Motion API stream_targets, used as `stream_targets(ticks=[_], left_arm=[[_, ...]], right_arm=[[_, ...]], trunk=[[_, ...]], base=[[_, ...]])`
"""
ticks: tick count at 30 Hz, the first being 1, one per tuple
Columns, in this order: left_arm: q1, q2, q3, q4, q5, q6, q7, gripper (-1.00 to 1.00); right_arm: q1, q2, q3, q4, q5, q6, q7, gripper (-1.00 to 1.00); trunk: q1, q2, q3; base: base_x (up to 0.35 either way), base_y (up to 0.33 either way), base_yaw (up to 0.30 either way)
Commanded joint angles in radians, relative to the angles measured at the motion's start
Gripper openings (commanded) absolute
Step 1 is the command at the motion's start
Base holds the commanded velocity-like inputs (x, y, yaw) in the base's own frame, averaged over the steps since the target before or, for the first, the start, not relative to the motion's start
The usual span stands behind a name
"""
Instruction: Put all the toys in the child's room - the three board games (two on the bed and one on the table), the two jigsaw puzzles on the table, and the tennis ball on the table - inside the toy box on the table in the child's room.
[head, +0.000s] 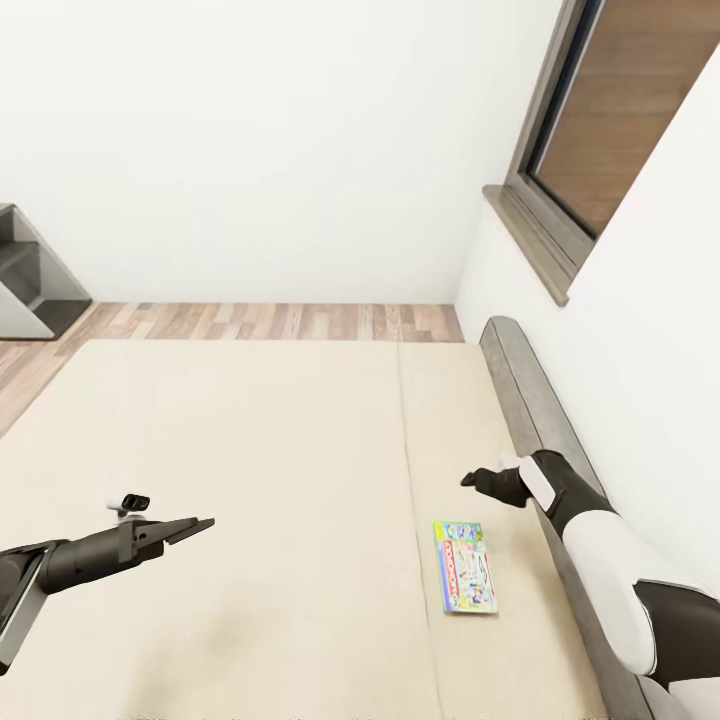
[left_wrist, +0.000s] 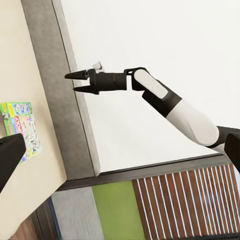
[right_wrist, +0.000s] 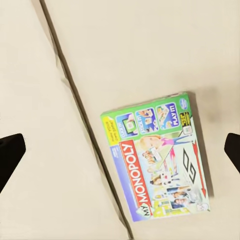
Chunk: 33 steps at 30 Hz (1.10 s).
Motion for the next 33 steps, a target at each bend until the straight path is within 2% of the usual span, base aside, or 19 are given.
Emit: stream_targets(ticks=[1,6,16,33], left_arm=[[0.0,0.0,0.0,0.0,0.0,0.011,-0.004,1.0],[0.0,-0.001,0.0,0.0,0.0,0.011,-0.004,1.0],[0.0,0.0,0.0,0.0,0.0,0.01,-0.004,1.0],[0.0,0.001,0.0,0.0,-0.001,0.01,-0.004,1.0]], right_arm=[[-0.001,0.0,-0.006,-0.001,0.006,0.005,0.012,1.0],[-0.007,-0.003,-0.002,-0.002,0.007,0.006,0.039,1.0],[-0.016,-0.036,-0.001,0.001,0.006,0.006,0.065,1.0],[-0.019,-0.055,0.0,0.002,0.006,0.007,0.098,1.0]], trunk=[[0.0,-0.002,-0.003],[0.0,-0.002,-0.011],[0.0,-0.002,-0.028],[0.0,-0.002,-0.056]], base=[[0.0,0.0,0.0],[0.0,0.0,0.0],[0.0,0.0,0.0],[0.0,0.0,0.0]])
